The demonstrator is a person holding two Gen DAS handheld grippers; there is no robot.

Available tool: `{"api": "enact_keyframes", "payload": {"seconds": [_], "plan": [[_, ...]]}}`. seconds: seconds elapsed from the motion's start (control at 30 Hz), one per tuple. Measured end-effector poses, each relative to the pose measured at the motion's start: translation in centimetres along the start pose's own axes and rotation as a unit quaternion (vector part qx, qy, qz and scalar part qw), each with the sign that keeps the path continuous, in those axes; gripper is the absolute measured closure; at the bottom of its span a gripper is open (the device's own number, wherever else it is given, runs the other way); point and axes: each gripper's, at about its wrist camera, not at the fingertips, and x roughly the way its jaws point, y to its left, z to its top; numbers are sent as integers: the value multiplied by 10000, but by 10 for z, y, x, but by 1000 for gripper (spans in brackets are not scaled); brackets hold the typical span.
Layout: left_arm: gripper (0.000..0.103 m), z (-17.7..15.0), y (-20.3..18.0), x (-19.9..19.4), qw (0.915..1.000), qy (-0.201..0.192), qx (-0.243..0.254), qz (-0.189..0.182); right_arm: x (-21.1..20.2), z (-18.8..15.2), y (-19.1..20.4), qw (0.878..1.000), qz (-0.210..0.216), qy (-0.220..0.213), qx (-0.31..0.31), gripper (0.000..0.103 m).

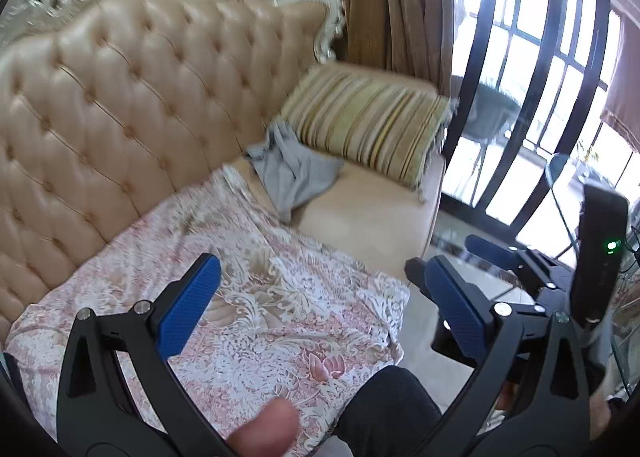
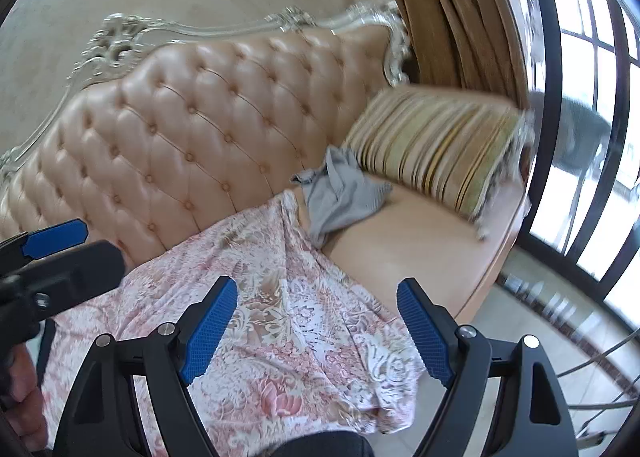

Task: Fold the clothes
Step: 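Reach the right gripper to the grey sweater and grasp it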

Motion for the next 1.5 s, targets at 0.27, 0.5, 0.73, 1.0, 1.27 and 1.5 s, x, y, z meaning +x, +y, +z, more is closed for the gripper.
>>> {"api": "enact_keyframes", "payload": {"seconds": [0.27, 0.5, 0.73, 1.0, 1.27, 1.5], "plan": [[1, 44, 53, 97, 9980, 482, -419, -29, 139, 10, -43, 9955, -5, 240, 914, 20], [18, 80, 118, 215, 9859, 1129, -1236, 9, 287, 49, -70, 9846, 76, 315, 1720, 20], [18, 29, 143, 213, 9774, 991, -1869, 35, 414, 99, -74, 9872, -250, 845, 1331, 20], [18, -93, 136, 170, 9603, 1631, -2261, 130, 396, 147, -120, 9815, 684, -100, 1787, 90], [18, -144, 179, 77, 9435, 1218, -3058, 389, 147, 226, -49, 9240, 3226, -1960, 609, 97], [18, -143, 192, 0, 9382, 283, -3446, 146, 26, 215, 104, 8535, 5004, -1192, -832, 97]]}}
